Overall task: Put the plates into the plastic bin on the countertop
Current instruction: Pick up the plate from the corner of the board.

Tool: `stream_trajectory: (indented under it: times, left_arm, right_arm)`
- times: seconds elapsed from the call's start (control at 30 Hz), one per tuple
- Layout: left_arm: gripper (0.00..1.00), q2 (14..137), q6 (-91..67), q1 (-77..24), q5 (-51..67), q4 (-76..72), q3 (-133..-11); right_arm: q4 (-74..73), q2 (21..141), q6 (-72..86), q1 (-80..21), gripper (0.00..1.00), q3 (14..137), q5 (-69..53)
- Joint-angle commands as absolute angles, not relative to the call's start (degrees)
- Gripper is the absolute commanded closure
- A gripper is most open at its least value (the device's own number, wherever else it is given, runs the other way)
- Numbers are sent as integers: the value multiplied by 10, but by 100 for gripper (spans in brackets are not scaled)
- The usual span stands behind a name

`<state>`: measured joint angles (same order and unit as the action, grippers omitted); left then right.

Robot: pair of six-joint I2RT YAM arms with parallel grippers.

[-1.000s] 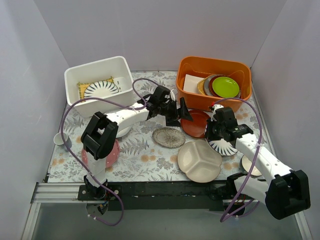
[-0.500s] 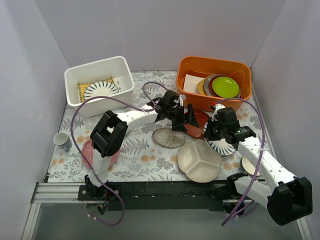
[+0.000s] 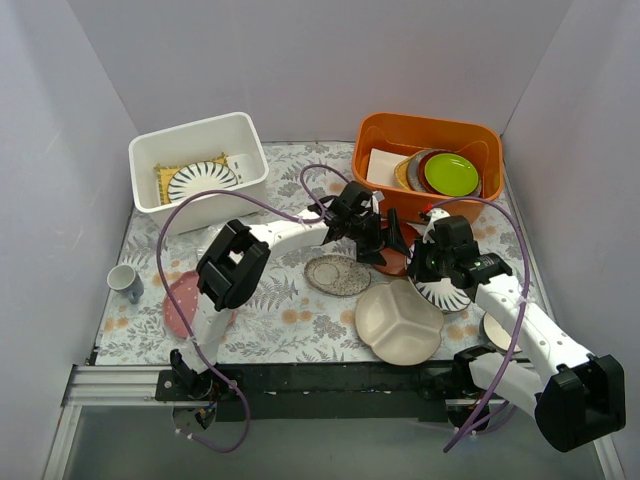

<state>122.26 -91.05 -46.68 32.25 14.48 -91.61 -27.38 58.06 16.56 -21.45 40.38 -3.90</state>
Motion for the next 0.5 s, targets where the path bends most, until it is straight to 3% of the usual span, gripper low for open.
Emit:
stream_trajectory:
  times: [0.0,0.47]
  left_arm:
    - [20,1227,-923,-475,328,129,-938]
    - [27,1276,-947,-498,334,101,-977]
  right_arm:
    - [-259,559,174,-217,99,405,-54]
    - [-256,555,175,-220,99,395,-59]
